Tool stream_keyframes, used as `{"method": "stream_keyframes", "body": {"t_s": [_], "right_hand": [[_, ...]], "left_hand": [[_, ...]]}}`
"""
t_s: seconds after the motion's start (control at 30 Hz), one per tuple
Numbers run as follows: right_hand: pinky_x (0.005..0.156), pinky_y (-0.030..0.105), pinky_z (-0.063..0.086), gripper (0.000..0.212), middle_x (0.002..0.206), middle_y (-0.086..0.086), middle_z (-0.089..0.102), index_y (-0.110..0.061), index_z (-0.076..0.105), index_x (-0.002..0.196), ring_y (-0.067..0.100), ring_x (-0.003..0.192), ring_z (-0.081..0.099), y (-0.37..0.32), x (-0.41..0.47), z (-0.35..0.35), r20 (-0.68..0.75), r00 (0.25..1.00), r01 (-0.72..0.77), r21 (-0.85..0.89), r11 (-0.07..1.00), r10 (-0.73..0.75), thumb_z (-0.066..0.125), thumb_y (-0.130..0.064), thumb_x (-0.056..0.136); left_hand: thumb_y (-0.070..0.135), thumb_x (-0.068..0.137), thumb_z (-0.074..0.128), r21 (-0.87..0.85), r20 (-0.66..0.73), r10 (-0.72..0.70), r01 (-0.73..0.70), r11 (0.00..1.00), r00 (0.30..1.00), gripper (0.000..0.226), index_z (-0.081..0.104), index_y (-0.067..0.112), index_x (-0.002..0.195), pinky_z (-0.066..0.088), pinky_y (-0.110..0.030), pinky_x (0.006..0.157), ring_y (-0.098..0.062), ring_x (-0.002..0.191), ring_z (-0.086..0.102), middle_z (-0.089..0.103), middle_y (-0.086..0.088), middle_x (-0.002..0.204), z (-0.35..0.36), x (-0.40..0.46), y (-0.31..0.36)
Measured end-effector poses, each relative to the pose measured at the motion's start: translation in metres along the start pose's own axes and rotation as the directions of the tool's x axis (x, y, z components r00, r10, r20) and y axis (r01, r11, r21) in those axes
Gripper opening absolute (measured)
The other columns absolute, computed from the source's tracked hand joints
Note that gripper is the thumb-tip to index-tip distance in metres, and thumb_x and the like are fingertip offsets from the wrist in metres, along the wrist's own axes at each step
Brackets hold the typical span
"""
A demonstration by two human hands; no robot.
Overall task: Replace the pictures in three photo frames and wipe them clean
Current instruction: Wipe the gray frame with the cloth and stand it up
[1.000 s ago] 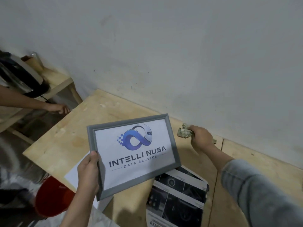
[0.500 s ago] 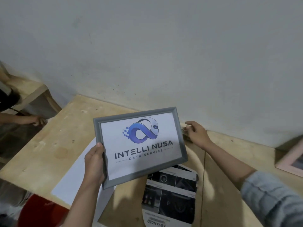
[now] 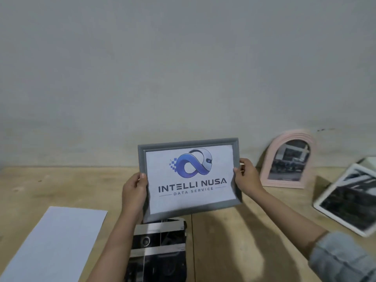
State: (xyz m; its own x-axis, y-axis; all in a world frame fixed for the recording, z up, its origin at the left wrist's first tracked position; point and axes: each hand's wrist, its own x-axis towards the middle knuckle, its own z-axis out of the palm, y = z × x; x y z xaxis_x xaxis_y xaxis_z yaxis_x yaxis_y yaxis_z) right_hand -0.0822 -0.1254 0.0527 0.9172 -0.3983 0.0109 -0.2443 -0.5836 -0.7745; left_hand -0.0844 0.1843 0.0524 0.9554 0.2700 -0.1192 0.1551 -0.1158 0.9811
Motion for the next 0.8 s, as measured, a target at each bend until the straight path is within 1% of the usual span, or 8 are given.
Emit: {"method": "stream_keyframes", "body": {"t_s": [0.1,0.2,0.3,0.37,0.43,0.57,0.67,0.8], "right_hand": [[0.075,0.027,0.038,0.03,0.101,0.009,0.06,-0.005,0.046,0.123,0.021,0.089,0.054,0.017,0.005,-0.029,-0.098,0.995,-0.019,0.018,1.0,0.021,0.049,-0.008,0.094],[0.076,0.028,0.04,0.03,0.108,0.015,0.063,-0.004,0.045,0.123,0.022,0.089,0.055,0.035,0.013,-0.05,-0.149,0.988,-0.035,0.036,0.999,0.04,0.049,-0.005,0.094],[0.074,0.028,0.039,0.032,0.11,0.019,0.064,-0.004,0.044,0.125,0.031,0.097,0.059,0.051,0.026,-0.06,-0.18,0.981,-0.058,0.052,0.997,0.066,0.049,-0.005,0.093],[0.073,0.029,0.039,0.033,0.111,0.021,0.063,-0.004,0.043,0.126,0.034,0.099,0.059,0.059,0.036,-0.062,-0.194,0.977,-0.076,0.058,0.995,0.086,0.048,-0.006,0.094],[0.073,0.028,0.039,0.032,0.111,0.022,0.062,-0.004,0.041,0.126,0.034,0.099,0.059,0.062,0.044,-0.061,-0.204,0.974,-0.089,0.074,0.993,0.102,0.047,-0.005,0.094],[0.074,0.026,0.038,0.036,0.115,0.019,0.061,-0.003,0.037,0.131,0.032,0.102,0.058,0.066,0.059,-0.055,-0.173,0.977,-0.109,0.11,0.988,0.127,0.044,-0.003,0.095],[0.084,0.031,0.043,0.046,0.124,0.016,0.057,-0.006,0.029,0.139,0.031,0.11,0.055,0.069,0.068,-0.045,-0.131,0.982,-0.122,0.123,0.985,0.138,0.043,-0.004,0.096],[0.094,0.031,0.041,0.048,0.128,0.01,0.053,-0.012,0.028,0.137,0.026,0.116,0.052,0.077,0.081,-0.034,-0.055,0.99,-0.12,0.164,0.979,0.13,0.045,-0.003,0.093]], "left_hand": [[0.018,0.098,0.046,0.215,0.089,0.011,-0.03,0.976,0.996,0.024,0.061,0.01,0.082,0.04,-0.031,0.066,-0.023,0.079,0.056,0.063,-0.008,0.083,0.037,0.007,0.004],[0.016,0.098,0.043,0.363,0.099,0.021,-0.056,0.93,0.995,0.027,0.055,0.009,0.075,0.033,-0.032,0.062,-0.029,0.08,0.055,0.057,-0.009,0.077,0.076,0.01,0.008],[0.02,0.098,0.043,0.459,0.078,-0.016,-0.021,0.888,0.997,0.026,0.062,0.008,0.084,0.036,-0.032,0.067,-0.034,0.089,0.059,0.064,-0.017,0.09,0.106,0.019,0.011],[0.022,0.097,0.044,0.476,0.079,-0.038,-0.004,0.879,0.996,0.026,0.065,0.009,0.088,0.046,-0.035,0.074,-0.037,0.092,0.061,0.067,-0.019,0.098,0.121,0.03,0.011],[0.023,0.097,0.043,0.482,0.086,-0.047,0.0,0.876,0.995,0.026,0.063,0.011,0.086,0.052,-0.04,0.079,-0.037,0.089,0.062,0.068,-0.021,0.098,0.131,0.039,0.012],[0.023,0.098,0.042,0.463,0.064,-0.065,0.028,0.886,0.996,0.024,0.06,0.011,0.086,0.052,-0.042,0.082,-0.035,0.091,0.06,0.066,-0.02,0.101,0.148,0.054,0.012],[0.022,0.099,0.043,0.443,0.044,-0.087,0.059,0.895,0.995,0.023,0.057,0.013,0.083,0.051,-0.044,0.084,-0.033,0.091,0.058,0.065,-0.02,0.104,0.154,0.063,0.008],[0.022,0.099,0.042,0.432,0.03,-0.11,0.087,0.898,0.993,0.02,0.057,0.013,0.089,0.051,-0.045,0.084,-0.031,0.089,0.055,0.063,-0.018,0.106,0.166,0.076,-0.001]]}}
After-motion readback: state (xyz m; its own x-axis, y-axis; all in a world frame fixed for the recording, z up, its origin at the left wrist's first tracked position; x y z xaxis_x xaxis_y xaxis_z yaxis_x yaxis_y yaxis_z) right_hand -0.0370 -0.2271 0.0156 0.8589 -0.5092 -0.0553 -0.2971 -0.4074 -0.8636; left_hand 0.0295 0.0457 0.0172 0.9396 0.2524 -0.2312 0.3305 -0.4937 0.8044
